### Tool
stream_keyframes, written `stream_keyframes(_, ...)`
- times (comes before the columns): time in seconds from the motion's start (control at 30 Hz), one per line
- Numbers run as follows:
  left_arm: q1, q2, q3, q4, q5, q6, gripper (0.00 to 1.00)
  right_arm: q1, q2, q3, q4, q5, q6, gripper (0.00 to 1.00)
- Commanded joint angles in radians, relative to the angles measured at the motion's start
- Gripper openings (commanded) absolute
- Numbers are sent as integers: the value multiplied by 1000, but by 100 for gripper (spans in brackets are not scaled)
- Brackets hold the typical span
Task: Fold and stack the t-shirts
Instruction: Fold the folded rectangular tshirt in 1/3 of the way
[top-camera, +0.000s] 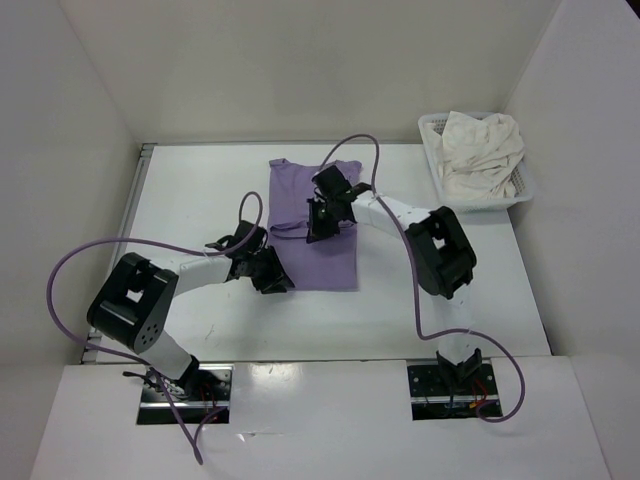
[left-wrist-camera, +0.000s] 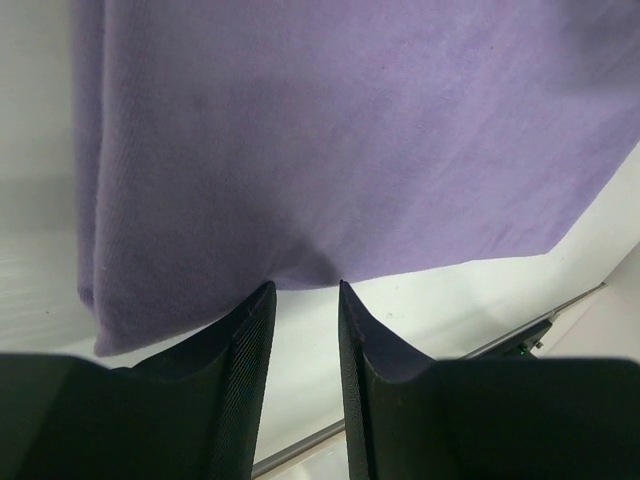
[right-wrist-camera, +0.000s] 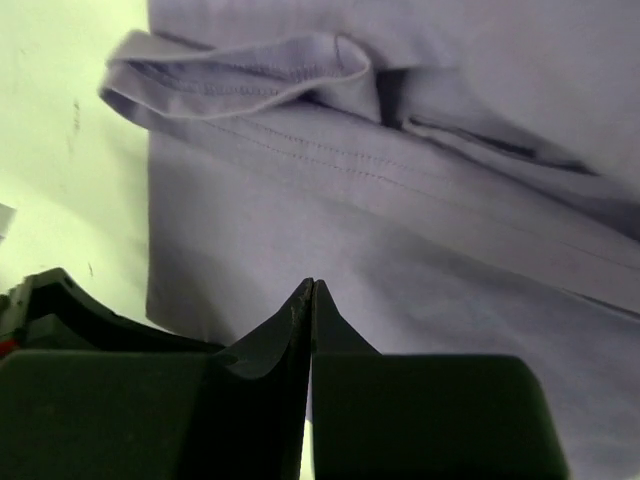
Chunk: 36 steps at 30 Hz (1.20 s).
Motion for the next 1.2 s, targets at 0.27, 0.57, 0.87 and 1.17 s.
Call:
stream_keyframes(0.27, 9, -3, -37, -4, -26, 9, 39, 14, 213, 221, -21, 161, -19, 0)
stream_keyframes(0.57, 9, -47, -46, -32, -26, 9, 39, 3, 274, 491, 14, 281, 13, 0)
stream_keyframes(0.87, 41, -197, 0, -136, -58, 19, 44, 3, 51, 237, -8, 197, 13, 2)
stream_keyframes(1.17, 262, -293, -130, -101, -24, 41, 44, -96, -413, -447, 69, 50, 138, 4)
